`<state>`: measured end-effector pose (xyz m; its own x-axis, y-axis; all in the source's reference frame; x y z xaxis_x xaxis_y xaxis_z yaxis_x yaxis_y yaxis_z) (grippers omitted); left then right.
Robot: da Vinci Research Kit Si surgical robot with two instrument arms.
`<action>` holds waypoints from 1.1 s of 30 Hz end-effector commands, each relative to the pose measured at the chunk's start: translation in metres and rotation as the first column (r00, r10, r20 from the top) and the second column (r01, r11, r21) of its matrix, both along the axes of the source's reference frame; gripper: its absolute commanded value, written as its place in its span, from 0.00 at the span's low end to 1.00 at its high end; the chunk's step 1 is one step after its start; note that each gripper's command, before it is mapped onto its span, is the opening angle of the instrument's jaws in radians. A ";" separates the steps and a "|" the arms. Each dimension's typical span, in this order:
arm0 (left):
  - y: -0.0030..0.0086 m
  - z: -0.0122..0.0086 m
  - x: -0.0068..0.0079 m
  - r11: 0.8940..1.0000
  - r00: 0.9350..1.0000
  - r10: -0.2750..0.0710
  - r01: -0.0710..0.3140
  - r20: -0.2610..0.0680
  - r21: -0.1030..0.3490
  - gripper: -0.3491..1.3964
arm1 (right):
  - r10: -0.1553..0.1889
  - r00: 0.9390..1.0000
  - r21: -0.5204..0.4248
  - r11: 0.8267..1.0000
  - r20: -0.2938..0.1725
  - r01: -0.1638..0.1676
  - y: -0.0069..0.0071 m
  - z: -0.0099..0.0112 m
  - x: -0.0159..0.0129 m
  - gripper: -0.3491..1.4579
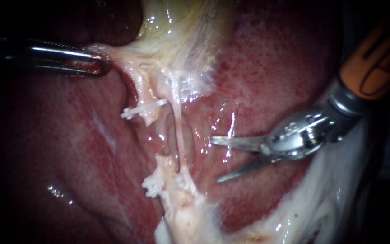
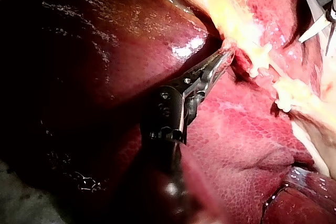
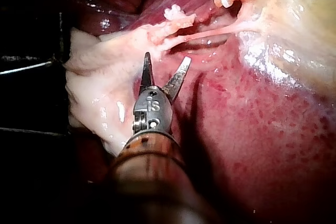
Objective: Go back from the cut left tube
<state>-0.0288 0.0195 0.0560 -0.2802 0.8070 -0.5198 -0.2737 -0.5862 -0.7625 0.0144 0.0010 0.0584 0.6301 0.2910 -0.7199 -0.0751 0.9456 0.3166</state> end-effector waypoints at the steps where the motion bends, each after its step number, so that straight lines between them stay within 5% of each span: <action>1: 0.0000 0.0000 0.0000 1.000 1.000 0.000 0.000 0.000 0.000 0.00 | 0.010 1.000 -0.009 1.000 0.019 -0.009 0.0004 -0.0003 -0.0007 0.99; 8: -0.0001 0.0001 -0.0002 1.000 1.000 -0.001 0.001 -0.001 -0.001 0.00 | 0.045 0.997 -0.018 0.999 0.063 -0.044 0.0024 -0.0015 -0.0029 0.99; 15: -0.0005 0.0006 -0.0010 1.000 1.000 -0.005 0.005 -0.005 -0.005 0.00 | 0.044 0.997 -0.007 0.999 0.063 -0.044 0.0023 -0.0013 -0.0030 0.99; 25: -0.0024 0.0038 -0.0042 1.000 1.000 0.019 -0.019 -0.005 -0.011 0.00 | 0.044 0.997 -0.007 0.999 0.063 -0.044 0.0023 -0.0013 -0.0030 0.99; 33: -0.0023 0.0040 -0.0043 1.000 1.000 0.025 -0.025 -0.005 -0.010 0.00 | 0.044 0.997 -0.007 0.999 0.064 -0.044 0.0024 -0.0013 -0.0030 0.99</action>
<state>-0.0331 0.0172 0.0602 -0.3030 0.7939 -0.5272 -0.2638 -0.6015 -0.7541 0.0114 0.0033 0.0571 0.6614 0.3156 -0.6803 -0.1367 0.9427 0.3044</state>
